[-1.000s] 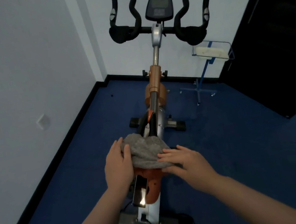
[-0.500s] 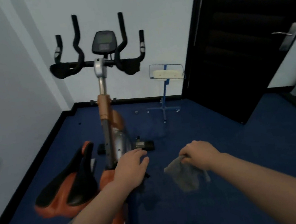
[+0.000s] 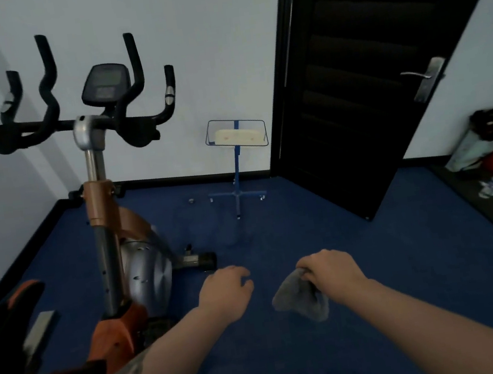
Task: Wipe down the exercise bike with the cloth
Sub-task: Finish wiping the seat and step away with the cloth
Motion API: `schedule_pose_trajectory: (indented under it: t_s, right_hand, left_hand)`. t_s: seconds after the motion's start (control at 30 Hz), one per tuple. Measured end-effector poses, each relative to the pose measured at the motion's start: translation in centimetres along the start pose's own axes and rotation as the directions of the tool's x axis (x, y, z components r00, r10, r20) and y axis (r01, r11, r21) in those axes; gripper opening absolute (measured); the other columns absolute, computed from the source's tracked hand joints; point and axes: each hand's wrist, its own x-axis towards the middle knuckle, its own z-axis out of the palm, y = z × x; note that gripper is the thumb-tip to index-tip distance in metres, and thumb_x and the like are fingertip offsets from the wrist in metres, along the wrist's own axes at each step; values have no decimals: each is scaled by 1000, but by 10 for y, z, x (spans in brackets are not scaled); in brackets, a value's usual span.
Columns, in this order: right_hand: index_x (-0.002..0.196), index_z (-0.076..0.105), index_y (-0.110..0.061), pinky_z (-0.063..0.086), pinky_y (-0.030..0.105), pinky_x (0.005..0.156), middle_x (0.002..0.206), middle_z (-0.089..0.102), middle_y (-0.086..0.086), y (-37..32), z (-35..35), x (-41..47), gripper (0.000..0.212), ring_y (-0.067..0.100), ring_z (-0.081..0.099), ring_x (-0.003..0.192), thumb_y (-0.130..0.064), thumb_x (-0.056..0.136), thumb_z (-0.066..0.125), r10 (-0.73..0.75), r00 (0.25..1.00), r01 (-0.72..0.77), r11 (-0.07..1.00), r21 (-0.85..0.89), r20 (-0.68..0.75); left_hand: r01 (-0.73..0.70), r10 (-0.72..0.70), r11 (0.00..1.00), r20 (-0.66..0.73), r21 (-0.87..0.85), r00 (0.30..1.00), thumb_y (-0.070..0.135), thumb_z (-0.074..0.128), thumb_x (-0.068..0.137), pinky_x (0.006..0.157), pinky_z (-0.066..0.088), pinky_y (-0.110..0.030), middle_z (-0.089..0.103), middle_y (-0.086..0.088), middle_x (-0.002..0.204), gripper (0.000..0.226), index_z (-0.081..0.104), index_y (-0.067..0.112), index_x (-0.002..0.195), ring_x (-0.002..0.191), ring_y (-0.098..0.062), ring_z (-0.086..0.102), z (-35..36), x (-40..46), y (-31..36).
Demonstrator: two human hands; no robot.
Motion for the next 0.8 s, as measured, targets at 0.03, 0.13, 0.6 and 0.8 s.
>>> schedule_pose_trajectory:
  t_s: [0.03,0.13,0.6,0.8]
  right_hand:
    - [100,64,-28,53,34,75,95,67,-8,3,0,5,23,15,62,87,-26,97,41,2,1000,-1,1000,21,-18]
    - [96,63,-30,52,33,74,91,66,-10,17,4,32,20,13,61,84,-28,97,43,14,999,-9,996,93,-53]
    - [106,62,-37,46,28,69,97,67,-13,88,-11,195,23,9,60,87,-31,100,41,84,994,-67,973,219,-69]
    - [112,60,-35,50,33,77,103,67,-11,136,-19,269,22,13,61,93,-38,101,41,79,996,-70,978,197,-41]
  left_hand:
    - [-4,4,1000,7,-10,1000,37,44,99,101,39,-27,52,7,140,40,54,23,135,123,-14,51,2,4,3]
    - [-1,2,1000,28,-26,1000,37,45,99,104,38,-26,52,8,140,40,53,23,136,124,-12,50,9,34,3]
    - [2,5,993,61,-118,998,32,45,100,101,41,-27,54,5,139,37,55,22,134,122,-15,52,-26,239,8]
    - [-36,48,994,106,-106,993,32,46,100,104,38,-27,51,7,141,37,54,24,135,125,-14,49,-21,328,35]
